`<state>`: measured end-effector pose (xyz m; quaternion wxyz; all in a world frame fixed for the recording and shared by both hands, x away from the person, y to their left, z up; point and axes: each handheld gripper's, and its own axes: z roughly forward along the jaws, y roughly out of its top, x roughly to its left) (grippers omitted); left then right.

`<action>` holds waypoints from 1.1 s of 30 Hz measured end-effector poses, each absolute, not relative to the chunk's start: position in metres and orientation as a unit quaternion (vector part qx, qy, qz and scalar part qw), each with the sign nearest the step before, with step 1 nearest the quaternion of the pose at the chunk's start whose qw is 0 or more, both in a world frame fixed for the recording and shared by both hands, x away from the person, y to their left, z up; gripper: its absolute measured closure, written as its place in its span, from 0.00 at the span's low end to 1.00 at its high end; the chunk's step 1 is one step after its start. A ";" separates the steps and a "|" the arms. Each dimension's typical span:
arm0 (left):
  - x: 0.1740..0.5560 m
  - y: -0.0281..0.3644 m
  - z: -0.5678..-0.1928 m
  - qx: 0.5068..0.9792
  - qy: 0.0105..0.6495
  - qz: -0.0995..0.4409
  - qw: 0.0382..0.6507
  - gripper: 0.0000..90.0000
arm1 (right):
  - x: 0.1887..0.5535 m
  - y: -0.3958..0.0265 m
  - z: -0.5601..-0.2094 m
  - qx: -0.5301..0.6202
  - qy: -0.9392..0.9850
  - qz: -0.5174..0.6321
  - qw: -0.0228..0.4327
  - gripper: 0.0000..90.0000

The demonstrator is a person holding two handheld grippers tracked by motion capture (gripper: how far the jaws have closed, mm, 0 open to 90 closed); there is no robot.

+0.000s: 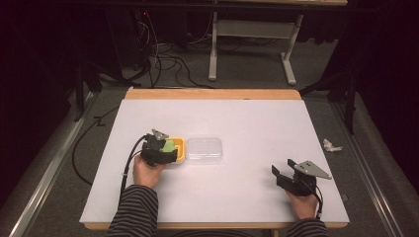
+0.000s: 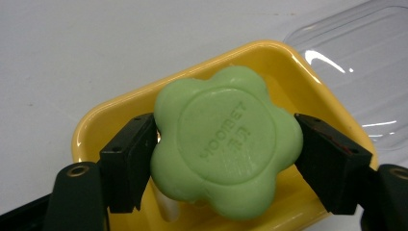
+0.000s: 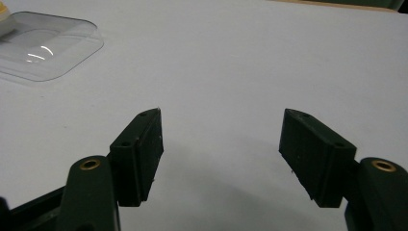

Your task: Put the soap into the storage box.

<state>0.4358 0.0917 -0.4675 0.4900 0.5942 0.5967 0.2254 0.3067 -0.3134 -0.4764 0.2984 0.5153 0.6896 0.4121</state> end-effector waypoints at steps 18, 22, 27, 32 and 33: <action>0.435 0.096 -0.457 0.575 0.590 0.225 0.521 0.34 | 0.307 -0.313 -0.477 0.516 0.690 0.411 0.298 0.36; 0.435 0.098 -0.452 0.564 0.591 0.221 0.533 0.33 | 0.306 -0.313 -0.476 0.515 0.689 0.414 0.299 0.36; 0.431 0.101 -0.444 0.555 0.587 0.220 0.547 0.32 | 0.306 -0.313 -0.476 0.513 0.690 0.414 0.298 0.36; 0.427 0.105 -0.438 0.548 0.584 0.216 0.559 0.31 | 0.306 -0.313 -0.476 0.515 0.689 0.414 0.299 0.36; 0.426 0.105 -0.437 0.550 0.583 0.215 0.558 0.31 | 0.306 -0.313 -0.476 0.514 0.689 0.414 0.299 0.36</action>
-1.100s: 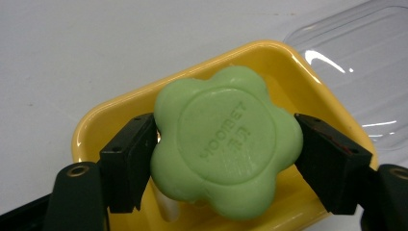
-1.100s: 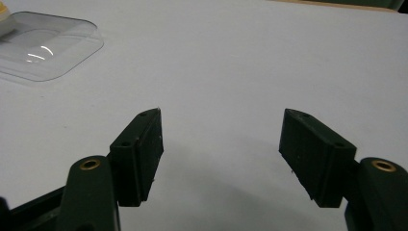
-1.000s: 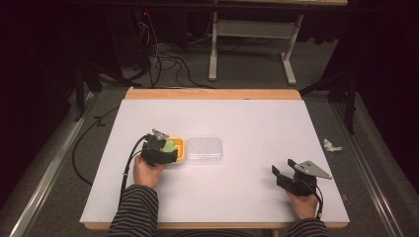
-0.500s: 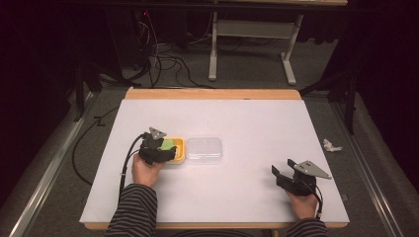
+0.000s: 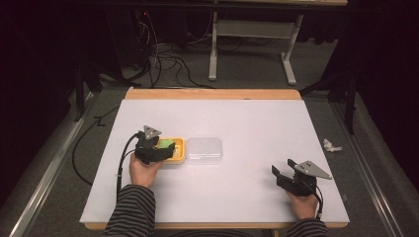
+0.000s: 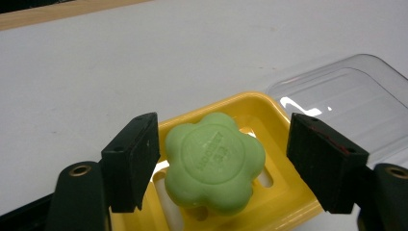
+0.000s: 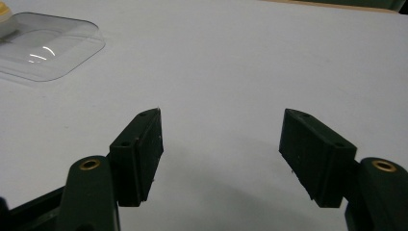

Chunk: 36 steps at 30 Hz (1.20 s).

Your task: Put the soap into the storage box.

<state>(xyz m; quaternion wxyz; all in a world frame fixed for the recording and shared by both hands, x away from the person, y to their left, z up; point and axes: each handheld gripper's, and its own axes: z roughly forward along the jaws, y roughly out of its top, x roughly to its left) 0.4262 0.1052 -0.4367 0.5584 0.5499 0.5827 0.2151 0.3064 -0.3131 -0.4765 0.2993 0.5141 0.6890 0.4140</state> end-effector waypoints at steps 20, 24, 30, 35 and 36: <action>0.405 0.117 -0.415 0.535 0.569 0.211 0.588 0.28 | 0.306 -0.314 -0.476 0.514 0.688 0.417 0.297 0.36; 0.400 0.120 -0.412 0.531 0.571 0.206 0.592 0.29 | 0.306 -0.313 -0.476 0.511 0.691 0.415 0.297 0.36; 0.394 0.122 -0.411 0.545 0.566 0.204 0.585 0.31 | 0.307 -0.313 -0.476 0.512 0.692 0.415 0.295 0.37; 0.388 0.121 -0.406 0.538 0.559 0.202 0.597 0.30 | 0.307 -0.314 -0.476 0.511 0.692 0.416 0.295 0.37; 0.386 0.121 -0.405 0.538 0.557 0.200 0.600 0.30 | 0.307 -0.314 -0.476 0.511 0.693 0.416 0.294 0.37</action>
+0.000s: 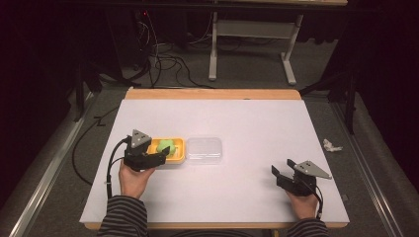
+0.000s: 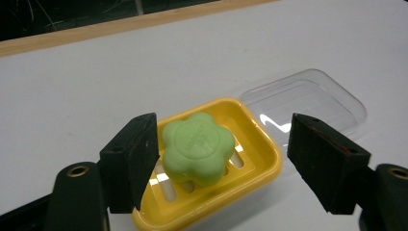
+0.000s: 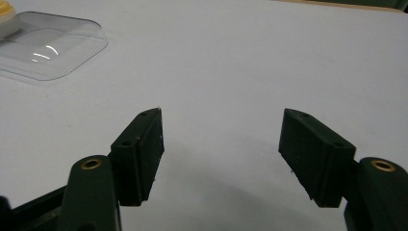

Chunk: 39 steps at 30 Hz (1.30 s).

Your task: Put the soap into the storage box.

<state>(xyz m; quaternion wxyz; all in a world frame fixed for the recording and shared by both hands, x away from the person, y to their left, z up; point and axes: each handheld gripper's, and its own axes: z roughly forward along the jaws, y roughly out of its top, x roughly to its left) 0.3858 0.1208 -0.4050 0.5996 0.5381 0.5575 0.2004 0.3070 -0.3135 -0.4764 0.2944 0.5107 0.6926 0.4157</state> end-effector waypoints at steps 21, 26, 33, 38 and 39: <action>0.361 0.116 -0.400 0.544 0.536 0.193 0.616 0.31 | 0.307 -0.313 -0.476 0.512 0.694 0.413 0.294 0.37; 0.354 0.113 -0.399 0.545 0.530 0.188 0.622 0.30 | 0.308 -0.313 -0.476 0.512 0.695 0.412 0.293 0.37; 0.348 0.109 -0.400 0.552 0.525 0.182 0.621 0.30 | 0.307 -0.313 -0.476 0.512 0.694 0.413 0.293 0.37; 0.343 0.106 -0.402 0.557 0.521 0.179 0.622 0.30 | 0.307 -0.313 -0.476 0.512 0.692 0.415 0.294 0.37; 0.342 0.105 -0.403 0.556 0.521 0.178 0.623 0.30 | 0.307 -0.313 -0.476 0.512 0.692 0.415 0.293 0.37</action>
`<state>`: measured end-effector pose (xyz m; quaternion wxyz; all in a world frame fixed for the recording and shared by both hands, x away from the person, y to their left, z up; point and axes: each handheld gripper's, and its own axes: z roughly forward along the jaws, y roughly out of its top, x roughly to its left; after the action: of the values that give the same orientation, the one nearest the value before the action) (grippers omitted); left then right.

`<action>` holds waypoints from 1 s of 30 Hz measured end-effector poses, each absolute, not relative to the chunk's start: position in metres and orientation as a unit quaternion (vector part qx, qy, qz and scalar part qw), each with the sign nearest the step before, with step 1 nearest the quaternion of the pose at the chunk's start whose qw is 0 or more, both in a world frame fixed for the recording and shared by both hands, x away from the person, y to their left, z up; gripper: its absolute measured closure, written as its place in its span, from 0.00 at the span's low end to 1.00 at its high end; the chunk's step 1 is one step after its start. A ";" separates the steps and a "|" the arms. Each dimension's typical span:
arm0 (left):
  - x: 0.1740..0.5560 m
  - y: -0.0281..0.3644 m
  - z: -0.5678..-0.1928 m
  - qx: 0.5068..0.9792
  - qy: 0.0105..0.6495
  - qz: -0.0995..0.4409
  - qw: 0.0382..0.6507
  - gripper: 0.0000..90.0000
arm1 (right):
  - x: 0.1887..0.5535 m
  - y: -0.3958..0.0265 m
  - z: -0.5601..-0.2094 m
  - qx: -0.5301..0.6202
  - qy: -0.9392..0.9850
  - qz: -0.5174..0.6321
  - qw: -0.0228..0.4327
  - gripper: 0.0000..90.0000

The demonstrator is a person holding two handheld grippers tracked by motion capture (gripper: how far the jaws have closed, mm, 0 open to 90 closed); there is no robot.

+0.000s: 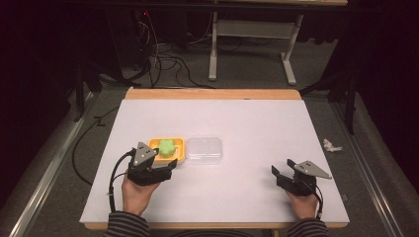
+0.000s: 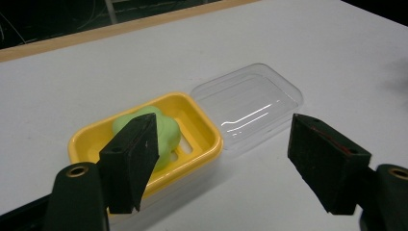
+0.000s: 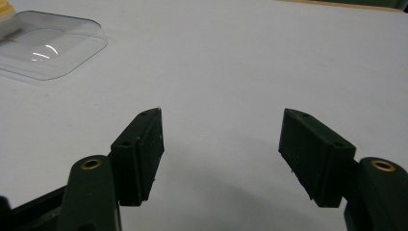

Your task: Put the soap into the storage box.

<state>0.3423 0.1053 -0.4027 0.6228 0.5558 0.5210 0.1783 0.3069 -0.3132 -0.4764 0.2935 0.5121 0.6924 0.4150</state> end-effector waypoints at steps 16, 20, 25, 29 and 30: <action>0.331 0.095 -0.407 0.557 0.513 0.162 0.632 0.29 | 0.307 -0.313 -0.476 0.510 0.694 0.413 0.295 0.37; 0.329 0.091 -0.409 0.559 0.511 0.161 0.633 0.29 | 0.307 -0.313 -0.476 0.512 0.693 0.414 0.294 0.37; 0.327 0.086 -0.411 0.562 0.506 0.157 0.635 0.28 | 0.307 -0.313 -0.476 0.513 0.692 0.415 0.294 0.37; 0.325 0.081 -0.414 0.570 0.503 0.155 0.631 0.28 | 0.307 -0.313 -0.476 0.512 0.692 0.414 0.294 0.37; 0.325 0.080 -0.415 0.571 0.503 0.154 0.630 0.28 | 0.307 -0.313 -0.476 0.511 0.693 0.414 0.295 0.37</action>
<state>0.3250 0.0796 -0.4155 0.6304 0.5709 0.5030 0.1538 0.3069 -0.3131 -0.4764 0.2954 0.5109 0.6931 0.4139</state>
